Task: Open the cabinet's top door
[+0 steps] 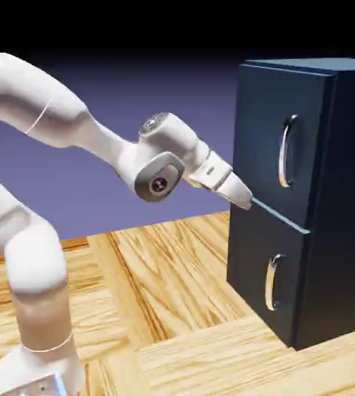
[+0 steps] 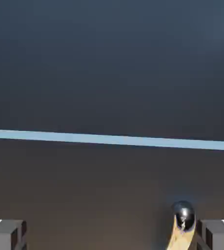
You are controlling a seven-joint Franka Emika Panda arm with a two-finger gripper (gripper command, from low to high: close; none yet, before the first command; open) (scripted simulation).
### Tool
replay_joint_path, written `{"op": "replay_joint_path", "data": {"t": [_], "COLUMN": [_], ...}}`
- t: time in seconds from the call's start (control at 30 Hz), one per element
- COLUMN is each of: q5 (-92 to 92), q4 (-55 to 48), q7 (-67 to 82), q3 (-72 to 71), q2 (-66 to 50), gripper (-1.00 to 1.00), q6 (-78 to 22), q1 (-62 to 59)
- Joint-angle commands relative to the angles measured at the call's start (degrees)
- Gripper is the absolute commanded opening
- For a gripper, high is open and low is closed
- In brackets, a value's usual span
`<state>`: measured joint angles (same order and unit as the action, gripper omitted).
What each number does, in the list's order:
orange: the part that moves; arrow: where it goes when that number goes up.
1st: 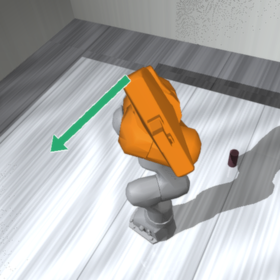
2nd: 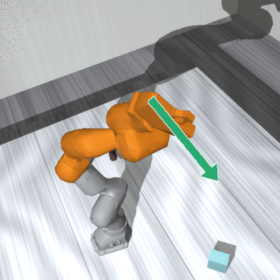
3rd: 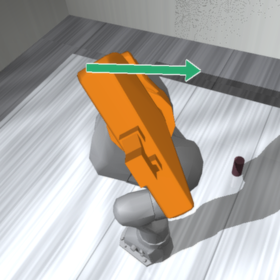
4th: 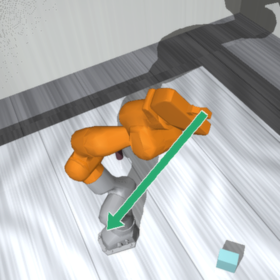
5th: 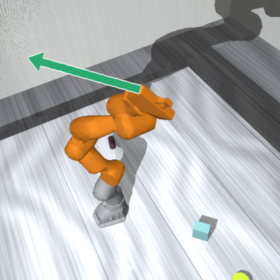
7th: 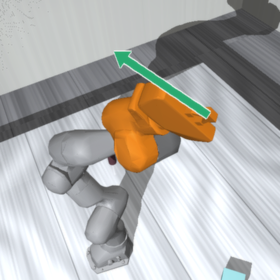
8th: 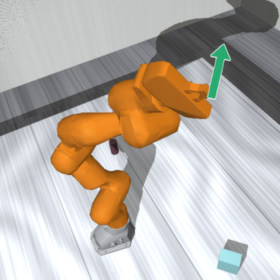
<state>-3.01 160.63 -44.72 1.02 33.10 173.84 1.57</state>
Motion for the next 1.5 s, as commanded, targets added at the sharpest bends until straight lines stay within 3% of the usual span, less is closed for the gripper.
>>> {"op": "replay_joint_path", "data": {"t": [0.0,1.47], "q5": [-2.5,-112.1], "q4": [-0.3,-13.7], "q7": [-1.9,-84.3], "q3": [0.8,38.1], "q2": [0.4,16.5], "gripper": [0.00,0.00], "q6": [-0.1,-6.4], "q1": [0.7,32.9]}}
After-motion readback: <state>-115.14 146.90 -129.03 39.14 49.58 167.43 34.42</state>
